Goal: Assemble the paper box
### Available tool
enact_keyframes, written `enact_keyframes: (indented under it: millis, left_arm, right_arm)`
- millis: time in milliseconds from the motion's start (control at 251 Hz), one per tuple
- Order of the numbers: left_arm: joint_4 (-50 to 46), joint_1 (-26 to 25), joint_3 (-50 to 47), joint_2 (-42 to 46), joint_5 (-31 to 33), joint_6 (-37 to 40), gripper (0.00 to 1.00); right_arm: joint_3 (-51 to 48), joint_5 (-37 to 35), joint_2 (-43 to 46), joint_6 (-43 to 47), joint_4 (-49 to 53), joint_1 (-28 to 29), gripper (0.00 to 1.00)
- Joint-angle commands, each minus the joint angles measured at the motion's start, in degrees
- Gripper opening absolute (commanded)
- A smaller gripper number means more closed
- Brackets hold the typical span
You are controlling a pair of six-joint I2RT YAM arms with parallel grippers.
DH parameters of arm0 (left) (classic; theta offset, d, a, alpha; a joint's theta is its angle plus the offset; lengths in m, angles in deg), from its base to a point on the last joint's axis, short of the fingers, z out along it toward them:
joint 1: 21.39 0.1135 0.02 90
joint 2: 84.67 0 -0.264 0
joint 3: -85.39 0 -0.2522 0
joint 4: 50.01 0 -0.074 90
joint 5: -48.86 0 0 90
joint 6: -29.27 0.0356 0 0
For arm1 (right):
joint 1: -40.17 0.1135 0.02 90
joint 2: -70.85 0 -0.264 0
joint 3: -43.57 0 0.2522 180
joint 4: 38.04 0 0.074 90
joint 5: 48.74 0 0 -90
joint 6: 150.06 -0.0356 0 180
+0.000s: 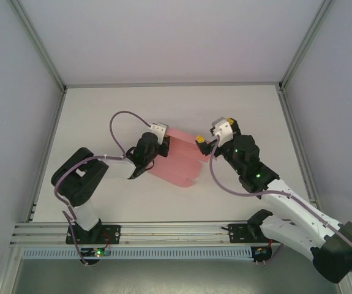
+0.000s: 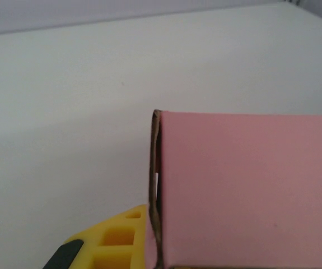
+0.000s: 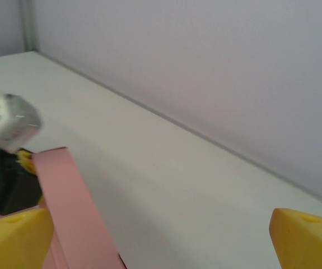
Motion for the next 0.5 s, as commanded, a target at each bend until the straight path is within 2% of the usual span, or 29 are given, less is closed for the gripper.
enact_keyframes:
  millis: [0,180,343,495]
  left_arm:
    - [-7.00,0.56,2.71,4.02,2.36,-3.42,0.00]
    - [-10.96,0.54,3.43,6.02,1.77,-4.57,0.00]
    - [-12.63,0.54,3.59,6.67,3.27,-5.80,0.00]
    - [-12.89,0.49,3.97,6.59,2.84,-5.48,0.00]
  right_arm:
    - [5.90,0.42,0.12,-11.08,9.18,-3.53,0.98]
    - [11.60,10.46,-2.59,-13.43,19.30,-7.71,0.98]
    - [15.18,13.04,-6.11,-12.93,25.95,-9.67,0.98]
    - [15.56,15.58,-8.97,-12.14,26.66,-10.39,0.98]
